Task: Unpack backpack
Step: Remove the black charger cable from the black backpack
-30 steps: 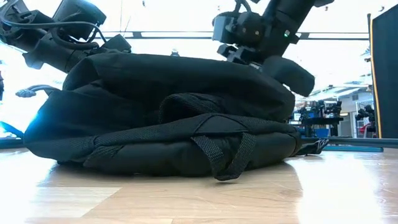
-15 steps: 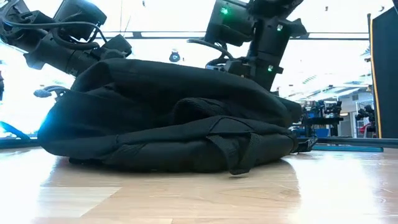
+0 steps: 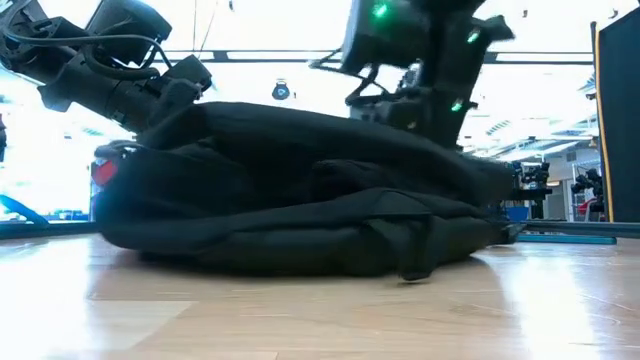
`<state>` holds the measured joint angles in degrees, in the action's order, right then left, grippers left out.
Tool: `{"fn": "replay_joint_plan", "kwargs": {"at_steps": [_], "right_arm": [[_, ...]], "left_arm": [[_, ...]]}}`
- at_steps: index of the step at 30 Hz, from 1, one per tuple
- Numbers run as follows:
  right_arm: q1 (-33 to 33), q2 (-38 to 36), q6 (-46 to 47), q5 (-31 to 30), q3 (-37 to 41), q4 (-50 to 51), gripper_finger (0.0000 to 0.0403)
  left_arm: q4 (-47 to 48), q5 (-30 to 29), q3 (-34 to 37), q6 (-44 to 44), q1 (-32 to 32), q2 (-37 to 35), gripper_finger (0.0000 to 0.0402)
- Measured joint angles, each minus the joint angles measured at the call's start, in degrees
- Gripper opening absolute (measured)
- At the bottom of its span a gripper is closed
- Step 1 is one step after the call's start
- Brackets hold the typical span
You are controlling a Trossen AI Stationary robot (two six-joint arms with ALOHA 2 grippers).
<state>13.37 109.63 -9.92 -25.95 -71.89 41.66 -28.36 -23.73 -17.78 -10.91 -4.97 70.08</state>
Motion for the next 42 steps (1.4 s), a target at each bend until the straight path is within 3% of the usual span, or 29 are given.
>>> {"fn": "replay_joint_plan", "kwargs": {"at_steps": [9, 16, 20, 25, 33, 37, 42], "right_arm": [[8.4, -8.2, 3.9, -7.0, -1.8, 0.9, 0.0], [9.0, -10.3, 2.6, -6.8, -1.9, 0.6, 0.0], [6.3, -10.3, 0.2, -1.2, -1.8, 0.4, 0.0015], [3.3, -9.8, -4.5, 6.7, -1.8, -2.0, 0.0083], [0.8, -4.5, -11.7, 8.6, -1.7, -5.1, 0.0186], [-1.7, -0.6, -11.5, 9.1, -1.7, -4.3, 0.0194], [-4.1, 2.8, -10.6, 12.8, -2.0, -4.0, 0.0172]], "left_arm": [[0.0, 0.1, 0.0, -0.1, 0.0, 0.0, 0.0], [-0.1, 0.1, 0.0, -0.2, 0.0, 0.0, 0.0], [0.0, 0.1, 0.0, -0.3, 0.0, 0.0, 0.0], [-0.1, 0.0, 0.0, -0.3, 0.0, 0.0, 0.0], [-0.5, 0.5, -0.1, -0.3, 0.0, 0.1, 0.0], [-0.5, 1.3, 0.0, -0.2, 0.0, 0.4, 0.0], [-0.1, 2.0, 0.0, -0.2, 0.0, 0.4, 0.0]]}}
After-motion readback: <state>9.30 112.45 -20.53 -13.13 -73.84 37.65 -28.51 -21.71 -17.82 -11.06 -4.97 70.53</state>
